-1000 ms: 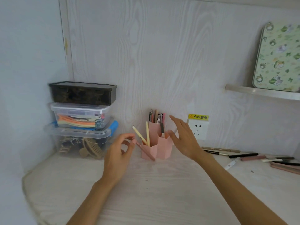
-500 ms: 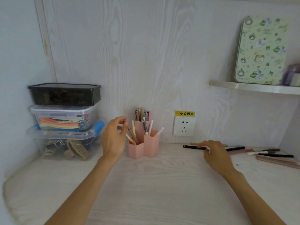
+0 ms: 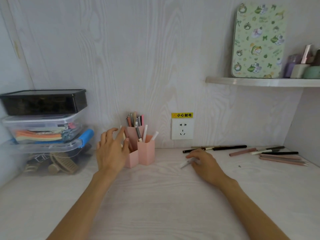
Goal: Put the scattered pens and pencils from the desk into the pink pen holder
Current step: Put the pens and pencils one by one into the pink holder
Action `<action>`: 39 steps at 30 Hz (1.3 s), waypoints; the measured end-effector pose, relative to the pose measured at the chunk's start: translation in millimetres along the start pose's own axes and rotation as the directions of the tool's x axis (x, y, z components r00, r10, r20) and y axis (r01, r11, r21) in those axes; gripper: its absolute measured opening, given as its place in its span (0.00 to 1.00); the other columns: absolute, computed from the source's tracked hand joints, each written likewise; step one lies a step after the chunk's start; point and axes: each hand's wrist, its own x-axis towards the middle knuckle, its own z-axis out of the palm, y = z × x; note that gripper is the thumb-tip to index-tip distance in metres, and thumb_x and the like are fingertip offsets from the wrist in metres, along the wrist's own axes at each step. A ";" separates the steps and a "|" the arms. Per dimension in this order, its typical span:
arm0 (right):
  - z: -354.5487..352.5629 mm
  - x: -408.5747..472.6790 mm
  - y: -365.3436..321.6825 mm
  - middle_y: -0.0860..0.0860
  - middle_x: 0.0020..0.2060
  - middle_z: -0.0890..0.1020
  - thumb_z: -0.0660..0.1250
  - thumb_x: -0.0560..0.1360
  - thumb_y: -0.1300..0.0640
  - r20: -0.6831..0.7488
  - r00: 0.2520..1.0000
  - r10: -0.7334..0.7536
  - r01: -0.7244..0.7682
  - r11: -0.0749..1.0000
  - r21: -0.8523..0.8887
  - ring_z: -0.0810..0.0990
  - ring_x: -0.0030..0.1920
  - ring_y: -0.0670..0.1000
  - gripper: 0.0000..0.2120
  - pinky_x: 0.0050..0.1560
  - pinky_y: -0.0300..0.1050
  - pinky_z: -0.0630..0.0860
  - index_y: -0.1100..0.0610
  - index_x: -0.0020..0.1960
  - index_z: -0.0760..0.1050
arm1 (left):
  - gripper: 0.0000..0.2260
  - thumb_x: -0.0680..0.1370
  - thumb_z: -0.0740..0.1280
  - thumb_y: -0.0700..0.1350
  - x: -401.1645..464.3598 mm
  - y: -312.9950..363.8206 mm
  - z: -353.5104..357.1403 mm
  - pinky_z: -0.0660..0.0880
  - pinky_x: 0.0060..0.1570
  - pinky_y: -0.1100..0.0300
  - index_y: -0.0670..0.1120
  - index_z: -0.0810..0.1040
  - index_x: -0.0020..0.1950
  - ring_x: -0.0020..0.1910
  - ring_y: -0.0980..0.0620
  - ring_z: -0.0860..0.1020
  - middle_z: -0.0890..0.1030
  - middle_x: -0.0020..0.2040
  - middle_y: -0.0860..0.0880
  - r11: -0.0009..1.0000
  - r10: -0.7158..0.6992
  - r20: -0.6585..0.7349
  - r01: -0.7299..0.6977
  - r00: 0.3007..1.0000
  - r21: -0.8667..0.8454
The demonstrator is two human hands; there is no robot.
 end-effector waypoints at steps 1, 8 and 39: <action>0.0 0.5 -1.6 0.49 0.55 0.79 0.64 0.74 0.63 0.007 1.000 -0.019 0.019 1.000 -0.024 0.77 0.57 0.49 0.12 0.50 0.35 0.66 0.53 0.54 0.79 | 0.22 0.79 0.61 0.48 -3.0 -2.7 1.2 0.65 0.65 0.46 0.47 0.65 0.73 0.70 0.43 0.63 0.65 0.72 0.44 1.000 0.009 -0.018 -0.009 1.000 -0.015; -1.2 -1.6 1.3 0.45 0.56 0.76 0.62 0.76 0.51 -0.042 0.999 0.011 -0.020 0.977 -0.213 0.71 0.60 0.50 0.13 0.59 0.44 0.62 0.45 0.60 0.74 | 0.27 0.77 0.65 0.38 -23.5 -12.0 3.1 0.63 0.66 0.53 0.47 0.60 0.75 0.72 0.46 0.61 0.60 0.74 0.45 0.927 -0.060 -0.177 -0.011 0.982 -0.376; -10.3 43.9 -148.7 0.48 0.41 0.82 0.66 0.74 0.52 -0.220 0.972 0.081 0.018 0.911 0.413 0.78 0.41 0.46 0.11 0.46 0.44 0.72 0.56 0.54 0.71 | 0.22 0.62 0.75 0.62 -45.1 -2.7 1.8 0.69 0.36 0.63 0.53 0.72 0.48 0.43 0.58 0.75 0.78 0.46 0.58 0.776 -0.215 0.256 0.324 0.942 -0.542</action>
